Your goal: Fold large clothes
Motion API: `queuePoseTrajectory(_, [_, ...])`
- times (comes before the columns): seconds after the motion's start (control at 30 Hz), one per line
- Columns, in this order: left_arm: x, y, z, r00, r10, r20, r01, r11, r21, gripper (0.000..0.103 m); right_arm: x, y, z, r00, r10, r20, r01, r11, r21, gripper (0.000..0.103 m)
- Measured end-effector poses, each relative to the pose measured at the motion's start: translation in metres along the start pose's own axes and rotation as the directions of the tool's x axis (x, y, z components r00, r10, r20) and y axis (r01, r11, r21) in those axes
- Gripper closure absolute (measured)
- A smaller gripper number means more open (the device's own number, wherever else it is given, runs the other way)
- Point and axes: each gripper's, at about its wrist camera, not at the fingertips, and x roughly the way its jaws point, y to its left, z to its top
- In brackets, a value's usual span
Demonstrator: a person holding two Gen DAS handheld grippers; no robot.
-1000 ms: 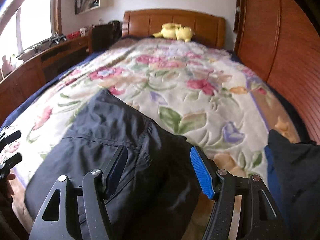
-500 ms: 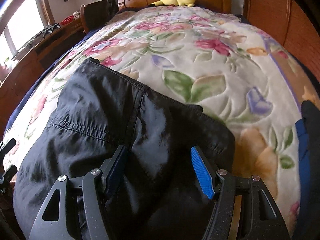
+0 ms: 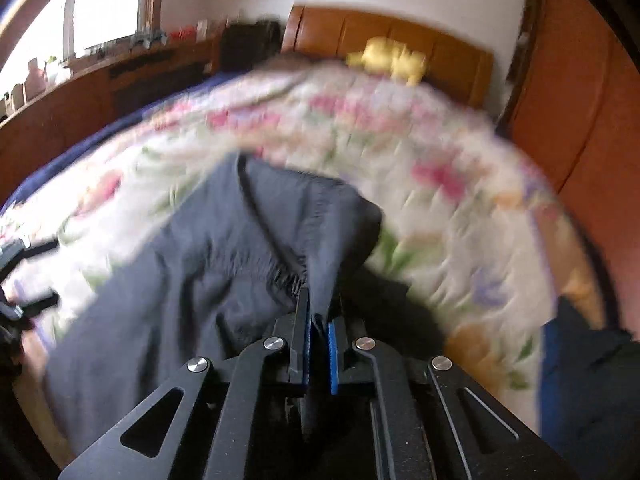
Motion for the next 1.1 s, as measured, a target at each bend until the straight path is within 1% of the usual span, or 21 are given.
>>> queuePoseTrajectory(0.03, [-0.001,0.000,0.000,1.000,-0.003,0.001,0.003,1.000,0.001,0.025,-0.009,-0.003,0.003,1.000,-0.009,0.014,0.009,1.000,-0.001,0.098])
queuePoseTrajectory(0.1, [-0.003,-0.001,0.001,1.000,-0.007,0.007,0.007,1.000,0.002,0.024,-0.019,-0.011,0.002,0.997,-0.080,0.020,0.080,0.997,-0.013,0.098])
queuePoseTrajectory(0.13, [-0.003,-0.002,0.001,1.000,-0.011,0.008,0.011,1.000,0.003,0.024,-0.014,-0.018,-0.003,0.995,-0.100,-0.016,0.100,0.995,-0.008,0.098])
queuePoseTrajectory(0.2, [-0.005,-0.004,0.002,1.000,-0.018,0.014,0.018,1.000,0.006,0.024,0.008,-0.032,-0.022,0.984,-0.139,-0.112,0.141,0.990,0.004,0.098])
queuePoseTrajectory(0.23, [-0.006,-0.005,0.003,1.000,-0.020,0.015,0.020,1.000,0.008,0.024,0.021,-0.037,-0.034,0.975,-0.139,-0.173,0.143,0.990,0.013,0.098])
queuePoseTrajectory(0.27, [-0.007,-0.006,0.003,1.000,-0.024,0.017,0.024,1.000,0.010,0.024,0.032,-0.040,-0.045,0.968,-0.130,-0.214,0.139,0.990,0.028,0.098])
queuePoseTrajectory(0.33, [-0.009,-0.008,0.003,0.999,-0.030,0.021,0.030,0.999,0.013,0.024,0.039,-0.043,-0.062,0.966,-0.099,-0.238,0.119,0.990,0.072,0.098])
queuePoseTrajectory(0.4, [-0.010,-0.010,0.003,0.999,-0.034,0.023,0.033,0.999,0.021,0.024,0.034,-0.042,-0.067,0.971,-0.085,-0.223,0.112,0.988,0.111,0.096])
queuePoseTrajectory(0.43, [-0.011,-0.010,0.003,0.999,-0.033,0.023,0.032,0.999,0.023,0.024,0.029,-0.041,-0.068,0.973,-0.086,-0.213,0.115,0.986,0.125,0.091])
queuePoseTrajectory(0.47, [-0.011,-0.011,0.003,0.999,-0.032,0.023,0.032,0.999,0.026,0.024,0.022,-0.040,-0.068,0.974,-0.102,-0.201,0.130,0.983,0.132,0.081])
queuePoseTrajectory(0.5, [-0.011,-0.011,0.002,0.999,-0.033,0.022,0.032,0.999,0.027,0.024,0.014,-0.039,-0.068,0.976,-0.115,-0.188,0.141,0.981,0.135,0.075])
queuePoseTrajectory(0.57, [-0.012,-0.011,0.003,0.999,-0.035,0.022,0.034,0.999,0.027,0.024,-0.005,-0.034,-0.072,0.984,-0.111,-0.140,0.133,0.979,0.157,0.045])
queuePoseTrajectory(0.63, [-0.014,-0.011,0.003,0.999,-0.036,0.025,0.036,0.999,0.027,0.024,-0.026,-0.027,-0.083,0.990,-0.093,-0.109,0.113,0.976,0.186,0.036])
queuePoseTrajectory(0.67, [-0.016,-0.011,0.003,0.999,-0.037,0.028,0.037,0.999,0.026,0.024,-0.034,-0.023,-0.091,0.991,-0.084,-0.103,0.103,0.974,0.199,0.033])
queuePoseTrajectory(0.73, [-0.017,-0.011,0.004,0.999,-0.040,0.032,0.039,0.999,0.024,0.024,-0.049,-0.016,-0.109,0.993,-0.063,-0.099,0.084,0.972,0.221,0.031])
queuePoseTrajectory(0.87, [-0.020,-0.011,0.004,0.999,-0.040,0.037,0.039,0.999,0.025,0.023,-0.064,-0.010,-0.138,0.992,-0.060,-0.114,0.089,0.959,0.268,0.029])
queuePoseTrajectory(0.97, [-0.021,-0.011,0.004,0.999,-0.041,0.037,0.040,0.999,0.026,0.023,-0.064,-0.007,-0.155,0.989,-0.046,-0.143,0.090,0.945,0.316,0.024])
queuePoseTrajectory(1.1, [-0.022,-0.011,0.004,0.998,-0.039,0.041,0.037,0.999,0.027,0.023,-0.052,-0.006,-0.171,0.985,-0.014,-0.172,0.077,0.928,0.365,0.022])
